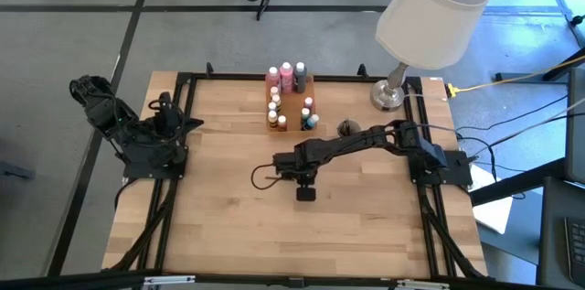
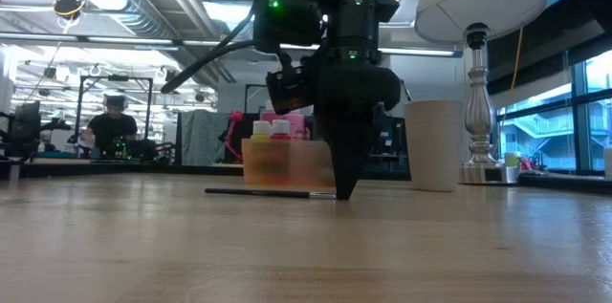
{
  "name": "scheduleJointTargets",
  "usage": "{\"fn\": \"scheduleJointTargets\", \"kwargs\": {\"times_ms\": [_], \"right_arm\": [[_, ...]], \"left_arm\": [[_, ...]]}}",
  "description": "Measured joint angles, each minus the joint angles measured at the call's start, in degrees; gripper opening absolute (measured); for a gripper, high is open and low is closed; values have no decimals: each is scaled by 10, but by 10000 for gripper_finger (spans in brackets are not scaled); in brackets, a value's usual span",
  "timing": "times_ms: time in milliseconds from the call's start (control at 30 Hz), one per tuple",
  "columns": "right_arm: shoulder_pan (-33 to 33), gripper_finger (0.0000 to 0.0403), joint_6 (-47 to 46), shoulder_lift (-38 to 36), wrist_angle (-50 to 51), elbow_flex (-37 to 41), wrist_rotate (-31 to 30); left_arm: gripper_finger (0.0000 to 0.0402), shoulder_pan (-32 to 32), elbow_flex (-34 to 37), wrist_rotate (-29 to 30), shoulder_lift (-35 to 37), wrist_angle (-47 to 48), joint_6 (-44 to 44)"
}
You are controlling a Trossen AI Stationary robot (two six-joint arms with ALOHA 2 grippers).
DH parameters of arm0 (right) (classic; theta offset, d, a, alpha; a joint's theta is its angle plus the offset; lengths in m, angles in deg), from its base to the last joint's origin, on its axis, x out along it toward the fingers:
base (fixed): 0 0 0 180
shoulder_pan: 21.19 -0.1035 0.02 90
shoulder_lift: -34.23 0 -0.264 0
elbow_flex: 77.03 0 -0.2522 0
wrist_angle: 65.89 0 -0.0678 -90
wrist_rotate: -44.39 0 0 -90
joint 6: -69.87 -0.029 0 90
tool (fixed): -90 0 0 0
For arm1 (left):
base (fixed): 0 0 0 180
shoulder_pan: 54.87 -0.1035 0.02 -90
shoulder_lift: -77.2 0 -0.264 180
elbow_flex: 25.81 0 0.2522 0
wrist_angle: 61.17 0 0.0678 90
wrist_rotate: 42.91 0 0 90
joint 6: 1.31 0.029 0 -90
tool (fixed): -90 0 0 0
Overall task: Pick & Place Paint Supplies
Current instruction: Put the black paint brush into the light brown cup
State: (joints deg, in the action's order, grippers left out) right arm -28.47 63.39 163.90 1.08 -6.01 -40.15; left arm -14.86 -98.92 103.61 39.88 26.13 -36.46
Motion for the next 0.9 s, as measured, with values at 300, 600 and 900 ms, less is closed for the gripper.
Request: {"fn": "scheduleJointTargets", "kwargs": {"times_ms": [300, 600, 900], "right_arm": [[1, 1, -27, 12, 71, -66, -3], [-16, 0, -54, 12, 142, -104, -2], [-52, 0, -103, 12, 360, -270, -1]], "left_arm": [[2, 0, 0, -3, 0, 0, 0], [2, 0, 0, -10, 0, 0, 0], [2, 0, 0, -58, 0, 0, -4]]}}
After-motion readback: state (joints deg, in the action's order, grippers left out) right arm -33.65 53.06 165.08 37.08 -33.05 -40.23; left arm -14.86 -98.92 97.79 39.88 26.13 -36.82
